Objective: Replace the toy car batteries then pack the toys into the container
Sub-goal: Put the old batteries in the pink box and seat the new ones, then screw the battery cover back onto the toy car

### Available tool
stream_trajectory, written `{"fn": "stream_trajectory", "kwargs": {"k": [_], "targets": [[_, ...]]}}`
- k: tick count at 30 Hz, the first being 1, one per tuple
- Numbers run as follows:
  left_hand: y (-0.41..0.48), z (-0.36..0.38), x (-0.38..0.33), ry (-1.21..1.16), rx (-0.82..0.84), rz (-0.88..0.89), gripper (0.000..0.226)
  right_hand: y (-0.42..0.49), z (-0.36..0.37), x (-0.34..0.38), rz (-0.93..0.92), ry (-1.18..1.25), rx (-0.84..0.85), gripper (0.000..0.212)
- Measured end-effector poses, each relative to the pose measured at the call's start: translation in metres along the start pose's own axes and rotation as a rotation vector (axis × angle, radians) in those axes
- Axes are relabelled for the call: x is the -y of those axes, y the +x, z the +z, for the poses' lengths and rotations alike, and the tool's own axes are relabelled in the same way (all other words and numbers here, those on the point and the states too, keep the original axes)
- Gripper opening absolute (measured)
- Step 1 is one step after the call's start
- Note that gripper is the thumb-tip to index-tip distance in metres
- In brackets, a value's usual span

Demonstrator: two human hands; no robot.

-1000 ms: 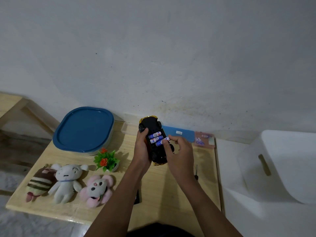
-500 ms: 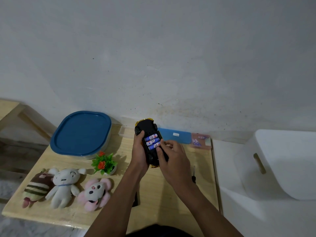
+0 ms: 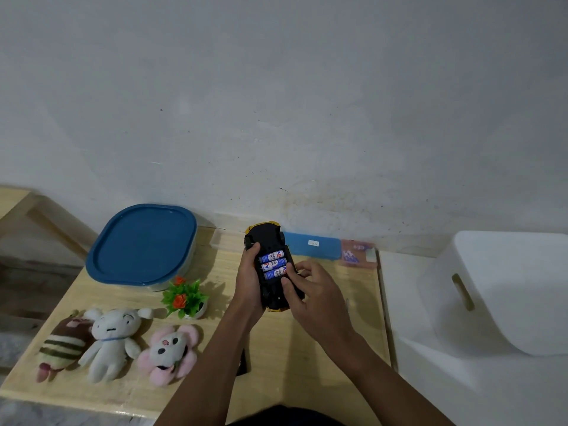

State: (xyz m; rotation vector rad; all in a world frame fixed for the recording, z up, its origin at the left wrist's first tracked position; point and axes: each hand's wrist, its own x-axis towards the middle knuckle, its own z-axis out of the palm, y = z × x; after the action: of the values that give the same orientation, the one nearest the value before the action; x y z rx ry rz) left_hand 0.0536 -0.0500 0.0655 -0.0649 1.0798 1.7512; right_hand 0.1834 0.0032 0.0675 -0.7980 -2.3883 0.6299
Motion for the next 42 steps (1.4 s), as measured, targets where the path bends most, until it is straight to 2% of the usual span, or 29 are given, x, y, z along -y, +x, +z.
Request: {"fn": "stream_trajectory", "kwargs": {"k": [7,12,14,16,17,19,22,24,28,36,42], "targets": [[-0.002,0.001,0.000,0.095,-0.040,0.021,0.051,0.005,-0.008,-0.004,0.034,-0.089,0.122,0.053],[-0.001,0.002,-0.002,0.071,-0.019,-0.031,0.053,-0.002,-0.018,-0.012,0.078,0.050,0.158,0.040],[0.000,0.002,-0.004,0.008,0.000,-0.059,0.053,-0.008,-0.023,-0.026,0.162,0.135,0.054,0.033],[0.001,0.000,-0.004,-0.017,0.013,-0.056,0.052,-0.017,-0.023,-0.055,0.324,0.134,-0.016,0.026],[0.002,0.000,-0.004,-0.015,0.016,-0.053,0.052,-0.024,-0.022,-0.073,0.409,0.084,0.025,0.025],[0.002,-0.001,-0.001,-0.008,0.019,-0.060,0.053,-0.038,-0.017,-0.107,0.522,-0.072,0.234,0.030],[0.003,0.000,0.004,0.015,0.018,-0.078,0.054,-0.050,-0.009,-0.134,0.475,-0.351,0.473,0.040],[0.004,0.001,0.007,0.027,0.026,-0.078,0.054,-0.048,-0.006,-0.140,0.418,-0.475,0.542,0.048],[0.005,0.003,0.010,0.071,0.052,-0.076,0.053,-0.042,0.000,-0.144,0.377,-0.548,0.625,0.058],[0.004,0.000,0.010,0.093,0.005,-0.061,0.051,-0.034,0.005,-0.154,0.335,-0.506,0.596,0.051],[0.003,0.000,0.002,0.075,-0.021,-0.050,0.048,-0.027,0.010,-0.153,0.347,-0.390,0.497,0.026]]}}
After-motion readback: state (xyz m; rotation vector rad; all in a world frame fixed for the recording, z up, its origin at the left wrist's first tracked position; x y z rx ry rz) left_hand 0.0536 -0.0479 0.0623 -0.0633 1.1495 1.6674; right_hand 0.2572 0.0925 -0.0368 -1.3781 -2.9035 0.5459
